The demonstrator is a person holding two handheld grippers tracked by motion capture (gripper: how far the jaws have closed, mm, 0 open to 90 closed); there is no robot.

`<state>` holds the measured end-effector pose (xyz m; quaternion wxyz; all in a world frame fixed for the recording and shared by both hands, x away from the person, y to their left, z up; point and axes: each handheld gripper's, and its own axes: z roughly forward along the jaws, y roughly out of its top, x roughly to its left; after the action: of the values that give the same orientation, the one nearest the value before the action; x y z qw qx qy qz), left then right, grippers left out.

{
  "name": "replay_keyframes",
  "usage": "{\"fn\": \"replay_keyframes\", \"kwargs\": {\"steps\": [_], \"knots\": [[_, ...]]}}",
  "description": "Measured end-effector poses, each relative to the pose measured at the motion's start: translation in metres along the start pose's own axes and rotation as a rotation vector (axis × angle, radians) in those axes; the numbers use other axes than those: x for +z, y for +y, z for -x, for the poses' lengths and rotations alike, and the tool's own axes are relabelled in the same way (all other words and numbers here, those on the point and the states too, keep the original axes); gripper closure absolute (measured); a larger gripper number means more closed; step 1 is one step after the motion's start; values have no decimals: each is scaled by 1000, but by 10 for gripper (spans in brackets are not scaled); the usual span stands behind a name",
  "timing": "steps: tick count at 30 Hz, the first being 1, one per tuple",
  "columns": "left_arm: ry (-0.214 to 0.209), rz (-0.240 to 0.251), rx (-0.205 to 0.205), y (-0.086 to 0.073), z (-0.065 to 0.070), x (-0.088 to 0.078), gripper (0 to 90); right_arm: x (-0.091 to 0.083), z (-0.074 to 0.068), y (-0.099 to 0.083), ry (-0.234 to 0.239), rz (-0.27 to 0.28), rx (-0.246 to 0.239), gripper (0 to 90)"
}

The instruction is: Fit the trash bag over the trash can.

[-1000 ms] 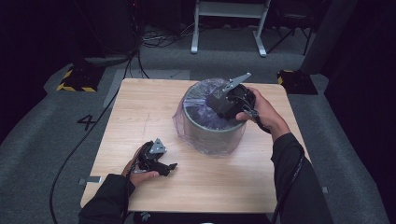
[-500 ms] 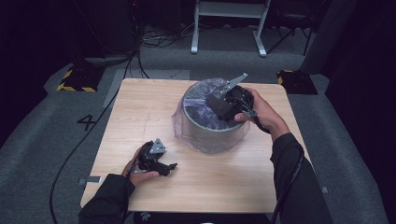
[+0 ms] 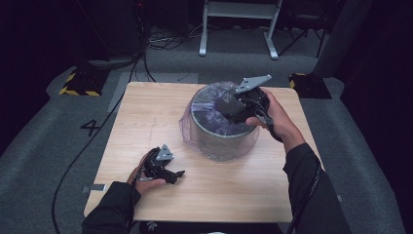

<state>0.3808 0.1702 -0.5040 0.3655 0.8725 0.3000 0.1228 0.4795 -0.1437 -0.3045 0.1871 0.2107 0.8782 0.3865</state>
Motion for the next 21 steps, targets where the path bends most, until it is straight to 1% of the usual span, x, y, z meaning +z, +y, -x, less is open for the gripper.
{"fn": "replay_keyframes", "kwargs": {"steps": [2,7,11,17,21], "knots": [[0,1,1,0,0,0,144,-3,-1,-1,0,9,4,182],[-1,1,1,0,0,0,144,-12,-3,-4,-20,46,9,178],[0,0,-1,0,0,0,144,-19,-3,-9,-29,66,27,178],[-1,1,1,0,0,0,144,-29,-4,-19,-40,80,33,176],[-1,1,1,0,0,0,143,-37,-4,-25,-54,110,42,166]]}}
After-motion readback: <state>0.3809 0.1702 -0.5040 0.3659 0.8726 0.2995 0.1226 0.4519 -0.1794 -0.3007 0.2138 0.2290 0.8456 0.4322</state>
